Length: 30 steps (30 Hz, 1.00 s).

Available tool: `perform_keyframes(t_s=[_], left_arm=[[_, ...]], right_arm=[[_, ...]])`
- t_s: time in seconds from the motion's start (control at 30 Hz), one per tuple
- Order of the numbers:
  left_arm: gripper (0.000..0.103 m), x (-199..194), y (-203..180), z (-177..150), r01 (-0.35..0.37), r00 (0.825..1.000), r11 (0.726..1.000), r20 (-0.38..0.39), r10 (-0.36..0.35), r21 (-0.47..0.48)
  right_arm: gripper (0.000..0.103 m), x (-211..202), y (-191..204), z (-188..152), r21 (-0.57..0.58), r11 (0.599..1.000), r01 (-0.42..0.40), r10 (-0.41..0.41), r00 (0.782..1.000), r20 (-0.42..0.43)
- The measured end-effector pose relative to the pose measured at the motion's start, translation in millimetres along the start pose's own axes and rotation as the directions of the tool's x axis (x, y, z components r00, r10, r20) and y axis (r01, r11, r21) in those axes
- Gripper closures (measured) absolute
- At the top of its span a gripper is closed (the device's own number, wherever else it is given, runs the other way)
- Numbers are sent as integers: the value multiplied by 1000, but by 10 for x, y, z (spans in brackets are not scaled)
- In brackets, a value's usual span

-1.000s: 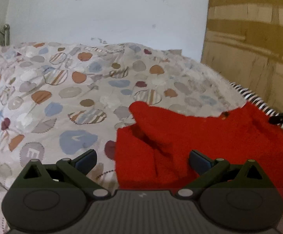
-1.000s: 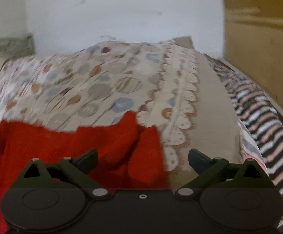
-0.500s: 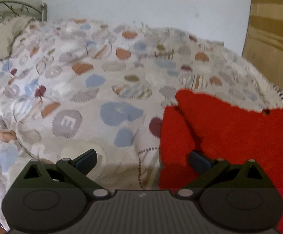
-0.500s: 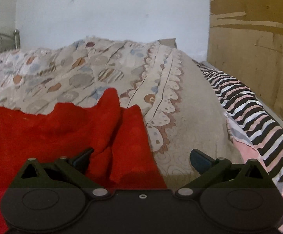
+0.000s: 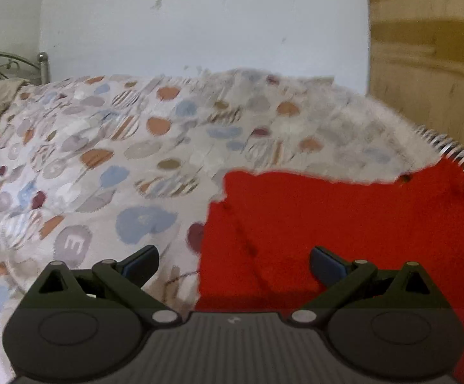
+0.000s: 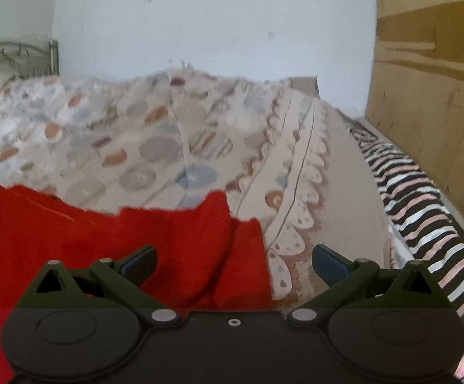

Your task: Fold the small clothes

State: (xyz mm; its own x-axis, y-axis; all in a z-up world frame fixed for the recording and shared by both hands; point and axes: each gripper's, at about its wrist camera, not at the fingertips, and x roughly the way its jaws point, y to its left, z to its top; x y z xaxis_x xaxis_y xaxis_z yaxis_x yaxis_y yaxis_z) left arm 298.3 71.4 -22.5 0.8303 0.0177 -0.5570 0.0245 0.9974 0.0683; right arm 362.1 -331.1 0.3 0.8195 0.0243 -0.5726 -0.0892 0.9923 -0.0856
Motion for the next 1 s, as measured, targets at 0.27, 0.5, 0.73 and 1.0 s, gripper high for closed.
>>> perform_keyframes(t_s=[0.27,0.5,0.73,1.0], left_arm=[[0,114,204,-162,47,998,997,-46,-50,-59],[0,91,223,-121,49,995,993,-76,-57,-112],[0,-339,143,-61,69,997,990,-21,-72,-127],[0,-619,-104,-297,180,982,975,-32,-186,-131]], right_arm=[[1,118,-488,-437,261,964,52,-60,998,23],[1,81,-477,-440,250,967,52,-57,998,14],[1,-517,-168,-248,143,978,150,-166,980,111],[0,-1024,497,-501,-77,996,40,-25,982,188]])
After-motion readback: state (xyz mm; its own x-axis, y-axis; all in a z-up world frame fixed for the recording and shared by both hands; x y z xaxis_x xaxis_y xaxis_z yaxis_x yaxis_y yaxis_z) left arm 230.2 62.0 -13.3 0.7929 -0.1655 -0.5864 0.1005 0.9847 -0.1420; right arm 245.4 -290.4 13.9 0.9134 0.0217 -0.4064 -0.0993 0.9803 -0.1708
